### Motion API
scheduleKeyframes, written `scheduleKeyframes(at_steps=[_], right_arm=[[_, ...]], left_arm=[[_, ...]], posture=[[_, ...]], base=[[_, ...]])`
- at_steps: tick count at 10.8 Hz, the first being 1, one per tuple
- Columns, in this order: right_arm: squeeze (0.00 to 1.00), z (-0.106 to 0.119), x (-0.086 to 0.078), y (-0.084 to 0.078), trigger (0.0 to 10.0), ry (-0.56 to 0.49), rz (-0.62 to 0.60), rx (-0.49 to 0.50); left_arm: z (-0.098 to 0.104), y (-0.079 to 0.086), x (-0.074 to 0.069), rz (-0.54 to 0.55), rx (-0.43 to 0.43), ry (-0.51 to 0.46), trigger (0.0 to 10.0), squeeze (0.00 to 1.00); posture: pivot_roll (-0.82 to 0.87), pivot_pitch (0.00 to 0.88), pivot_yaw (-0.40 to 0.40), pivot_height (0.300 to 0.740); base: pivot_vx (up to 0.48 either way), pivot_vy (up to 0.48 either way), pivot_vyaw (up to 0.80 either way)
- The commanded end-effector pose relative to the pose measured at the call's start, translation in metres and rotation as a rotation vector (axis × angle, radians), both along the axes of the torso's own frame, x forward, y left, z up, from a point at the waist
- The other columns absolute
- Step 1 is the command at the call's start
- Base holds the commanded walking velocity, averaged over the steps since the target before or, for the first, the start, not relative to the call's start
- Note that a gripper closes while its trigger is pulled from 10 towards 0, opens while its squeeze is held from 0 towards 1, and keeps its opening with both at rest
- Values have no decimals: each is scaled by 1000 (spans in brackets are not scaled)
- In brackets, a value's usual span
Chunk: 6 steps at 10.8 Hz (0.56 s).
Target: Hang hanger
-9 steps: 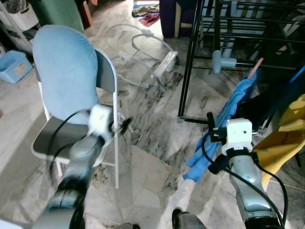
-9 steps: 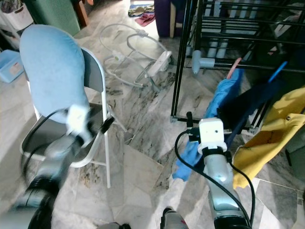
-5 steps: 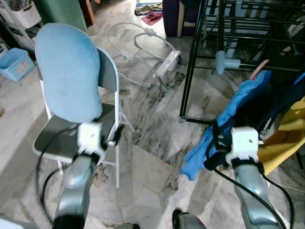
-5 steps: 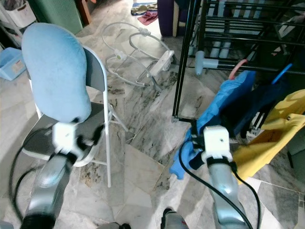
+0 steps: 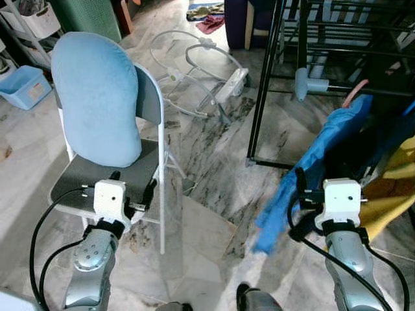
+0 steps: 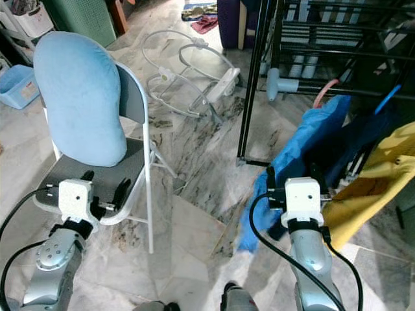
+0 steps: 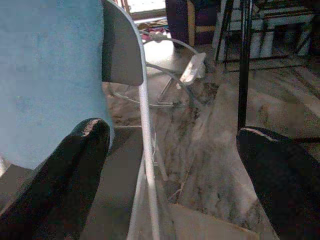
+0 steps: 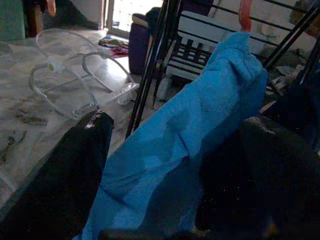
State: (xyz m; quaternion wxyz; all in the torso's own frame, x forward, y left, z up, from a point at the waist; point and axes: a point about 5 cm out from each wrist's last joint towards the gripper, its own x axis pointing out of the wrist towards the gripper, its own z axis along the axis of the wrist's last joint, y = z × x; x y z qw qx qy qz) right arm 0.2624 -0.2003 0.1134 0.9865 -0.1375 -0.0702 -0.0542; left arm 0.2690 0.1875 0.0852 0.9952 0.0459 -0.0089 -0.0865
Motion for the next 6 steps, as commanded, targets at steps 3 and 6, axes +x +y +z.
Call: scheduleKeyframes(at_steps=[3, 6], right_arm=[[0, 2, -4, 4, 10000, -5, -5, 6], [0, 4, -2, 4, 10000, -7, -8, 5]], left_arm=[[-19, -3, 2, -55, -29, 63, 10000, 0], [-32, -11, 6, -91, -54, 92, 10000, 0]], posture=[[-116, 194, 102, 740], [-132, 184, 105, 740]], base=[[89, 0, -515], [328, 0, -135]])
